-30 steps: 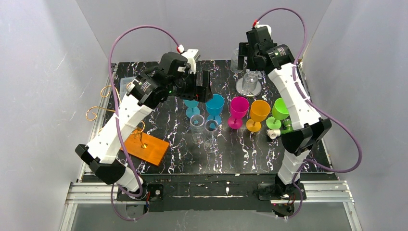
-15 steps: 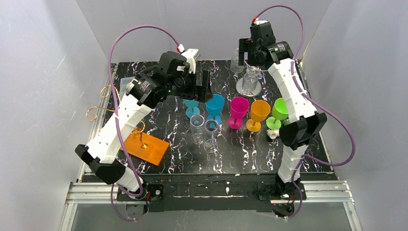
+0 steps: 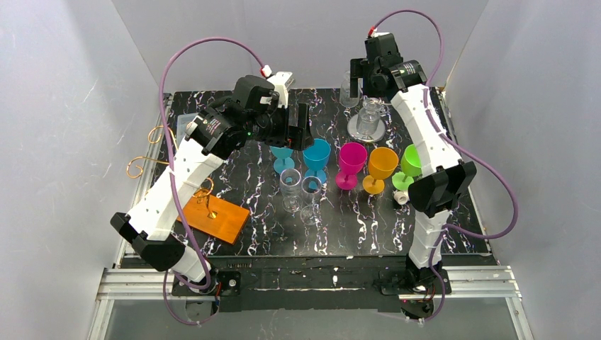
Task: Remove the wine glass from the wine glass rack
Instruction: Pick up the wine glass from the wine rack.
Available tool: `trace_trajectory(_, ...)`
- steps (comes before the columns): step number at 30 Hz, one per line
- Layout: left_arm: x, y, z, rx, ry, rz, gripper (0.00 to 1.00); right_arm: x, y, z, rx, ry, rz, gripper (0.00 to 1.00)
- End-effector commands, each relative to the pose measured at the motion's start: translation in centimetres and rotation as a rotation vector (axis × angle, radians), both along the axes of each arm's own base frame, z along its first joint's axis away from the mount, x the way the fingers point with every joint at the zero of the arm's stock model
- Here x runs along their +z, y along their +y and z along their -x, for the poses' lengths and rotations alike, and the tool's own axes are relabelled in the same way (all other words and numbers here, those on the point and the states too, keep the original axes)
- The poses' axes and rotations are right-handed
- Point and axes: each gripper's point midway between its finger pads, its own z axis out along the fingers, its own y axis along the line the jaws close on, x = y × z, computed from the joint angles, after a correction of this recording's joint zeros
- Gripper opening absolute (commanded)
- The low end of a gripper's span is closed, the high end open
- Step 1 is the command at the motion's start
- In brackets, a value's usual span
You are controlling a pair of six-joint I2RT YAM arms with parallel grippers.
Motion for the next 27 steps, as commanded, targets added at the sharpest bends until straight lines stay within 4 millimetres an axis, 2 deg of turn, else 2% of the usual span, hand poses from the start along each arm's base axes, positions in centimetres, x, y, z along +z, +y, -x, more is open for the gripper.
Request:
trace_trajectory(1,1.3,0.5,0.3,-0.009,-0.03,0.02,0.98,-0.4,-0.4,0.1,0.0,0.014,0.022,0.98)
trace_trajectory(16,0.9,0.6,0.5,-0.009,-0.014,0.021,0.98,-2.5,-0.9,0.3,-0.02,0.052,0.017,0.91)
trace_trajectory(27,0.6,0.1,0.4,-0.015,0.003,0.028,0.98,-2.7,-1.0,0.4,-0.015,0.058,-0.011,0.77)
